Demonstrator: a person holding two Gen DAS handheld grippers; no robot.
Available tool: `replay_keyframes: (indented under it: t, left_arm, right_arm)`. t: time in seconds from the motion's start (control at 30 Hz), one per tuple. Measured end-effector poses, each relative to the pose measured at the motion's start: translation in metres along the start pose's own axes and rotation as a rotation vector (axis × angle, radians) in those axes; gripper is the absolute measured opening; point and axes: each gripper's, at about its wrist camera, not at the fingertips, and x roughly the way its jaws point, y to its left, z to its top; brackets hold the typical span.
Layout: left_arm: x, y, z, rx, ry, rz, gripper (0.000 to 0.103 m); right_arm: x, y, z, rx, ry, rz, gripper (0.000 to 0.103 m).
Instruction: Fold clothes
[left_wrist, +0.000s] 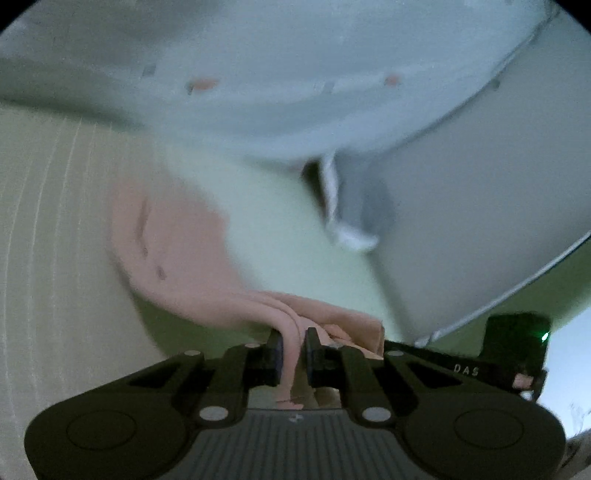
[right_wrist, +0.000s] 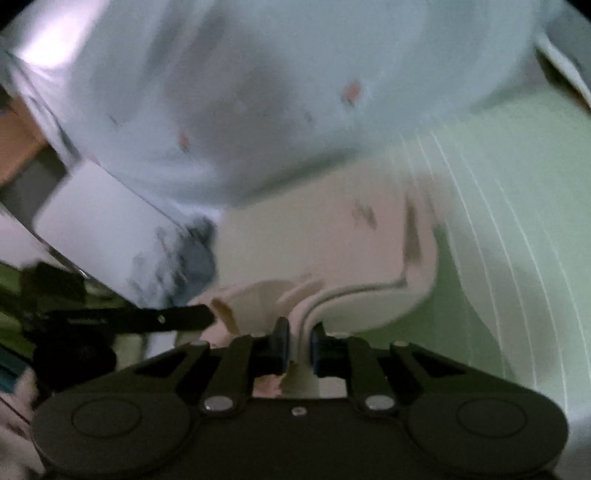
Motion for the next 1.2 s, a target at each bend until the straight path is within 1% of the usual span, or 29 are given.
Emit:
replay_keyframes:
  t: [0.07, 0.13, 0.23, 0.4, 0.6, 0.73, 0.77, 0.8, 0.83, 0.87, 0.9, 0.93, 0.97, 1.0, 1.03, 1.07, 1.13, 1.2]
  left_arm:
    - [-0.007, -0.004, 0.013, -0.009, -0.051, -0.016, 0.013]
    - [0.000, 0.003, 0.021, -0.027, -0.064, -0.004, 0.013]
    - [0.020, 0.025, 0.025, -0.103, -0.054, 0.038, 0.013]
    - [0.056, 0.058, 0.041, -0.195, -0.043, 0.125, 0.013]
    - [0.101, 0.104, 0.076, -0.246, -0.028, 0.197, 0.013]
    - [0.140, 0.141, 0.106, -0.318, -0.021, 0.223, 0.013]
    - [0.151, 0.150, 0.113, -0.330, -0.012, 0.238, 0.014]
    - [0.160, 0.156, 0.119, -0.342, 0.003, 0.273, 0.017]
    - [0.170, 0.163, 0.124, -0.354, 0.019, 0.308, 0.017]
    - [0.176, 0.168, 0.128, -0.361, 0.027, 0.340, 0.021]
    - [0.174, 0.169, 0.129, -0.349, 0.013, 0.359, 0.030]
    - [0.172, 0.170, 0.129, -0.336, -0.002, 0.378, 0.035]
    - [0.169, 0.171, 0.130, -0.324, -0.016, 0.397, 0.044]
    - [0.167, 0.172, 0.131, -0.312, -0.030, 0.416, 0.050]
    - [0.164, 0.173, 0.131, -0.302, -0.043, 0.433, 0.052]
    - [0.159, 0.174, 0.129, -0.300, -0.052, 0.442, 0.052]
    - [0.152, 0.175, 0.125, -0.283, -0.055, 0.466, 0.052]
    - [0.156, 0.176, 0.122, -0.255, -0.031, 0.481, 0.052]
  right_arm:
    - [-0.007, 0.003, 0.021, -0.010, -0.047, 0.047, 0.012]
    - [-0.002, 0.001, 0.033, -0.038, -0.074, 0.052, 0.013]
    - [0.023, -0.017, 0.040, -0.023, -0.050, 0.024, 0.013]
    - [0.075, -0.043, 0.041, 0.040, -0.012, -0.010, 0.013]
    - [0.136, -0.073, 0.062, 0.085, 0.016, -0.067, 0.013]
    - [0.181, -0.103, 0.084, 0.142, 0.017, -0.127, 0.015]
    - [0.192, -0.110, 0.090, 0.159, 0.015, -0.147, 0.017]
    - [0.202, -0.117, 0.096, 0.178, 0.010, -0.179, 0.019]
    - [0.212, -0.123, 0.102, 0.198, 0.006, -0.211, 0.025]
    - [0.221, -0.128, 0.108, 0.216, -0.001, -0.242, 0.036]
    - [0.222, -0.130, 0.110, 0.229, -0.024, -0.258, 0.042]
    - [0.222, -0.131, 0.113, 0.242, -0.047, -0.274, 0.050]
    - [0.222, -0.132, 0.114, 0.250, -0.071, -0.289, 0.058]
    - [0.218, -0.130, 0.112, 0.230, -0.101, -0.302, 0.063]
    - [0.214, -0.129, 0.110, 0.210, -0.132, -0.314, 0.070]
    - [0.211, -0.127, 0.108, 0.190, -0.158, -0.327, 0.072]
    - [0.209, -0.125, 0.099, 0.148, -0.142, -0.359, 0.072]
    - [0.210, -0.125, 0.090, 0.119, -0.114, -0.372, 0.072]
